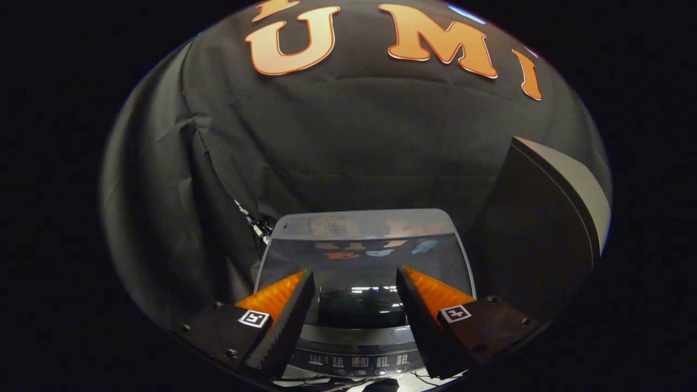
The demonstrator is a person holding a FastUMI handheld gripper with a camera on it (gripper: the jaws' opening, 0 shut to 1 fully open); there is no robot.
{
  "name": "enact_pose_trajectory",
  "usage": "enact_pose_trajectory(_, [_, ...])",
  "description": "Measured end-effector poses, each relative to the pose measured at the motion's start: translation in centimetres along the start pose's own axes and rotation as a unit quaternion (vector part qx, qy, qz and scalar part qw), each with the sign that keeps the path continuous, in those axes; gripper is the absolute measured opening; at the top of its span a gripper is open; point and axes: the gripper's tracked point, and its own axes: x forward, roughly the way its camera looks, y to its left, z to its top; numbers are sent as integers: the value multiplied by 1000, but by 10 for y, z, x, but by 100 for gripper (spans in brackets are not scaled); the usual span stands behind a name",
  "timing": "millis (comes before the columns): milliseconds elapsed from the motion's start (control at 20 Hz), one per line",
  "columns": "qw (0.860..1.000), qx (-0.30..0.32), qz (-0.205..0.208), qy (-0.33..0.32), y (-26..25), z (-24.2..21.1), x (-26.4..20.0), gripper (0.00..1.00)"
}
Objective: Put the clothes into the washing machine and then close the washing machine lid.
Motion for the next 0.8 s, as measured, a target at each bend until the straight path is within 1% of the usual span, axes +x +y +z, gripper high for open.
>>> enact_pose_trajectory(100, [1000, 0, 10, 2, 2, 0, -3, 98])
enact_pose_trajectory(200, [1000, -5, 19, -22, 4, 18, -19, 98])
enact_pose_trajectory(250, [999, -8, 21, -43, 4, 34, -30, 98])
enact_pose_trajectory(350, [996, -5, 20, -90, -2, 74, -66, 98])
enact_pose_trajectory(450, [990, 4, 25, -142, -13, 110, -104, 98])
enact_pose_trajectory(550, [982, -1, 13, -187, -29, 149, -143, 98])
enact_pose_trajectory(650, [978, -1, -10, -210, -62, 169, -184, 98])
enact_pose_trajectory(750, [970, 4, -29, -241, -94, 190, -233, 97])
enact_pose_trajectory(800, [966, 3, -39, -256, -110, 195, -250, 97])
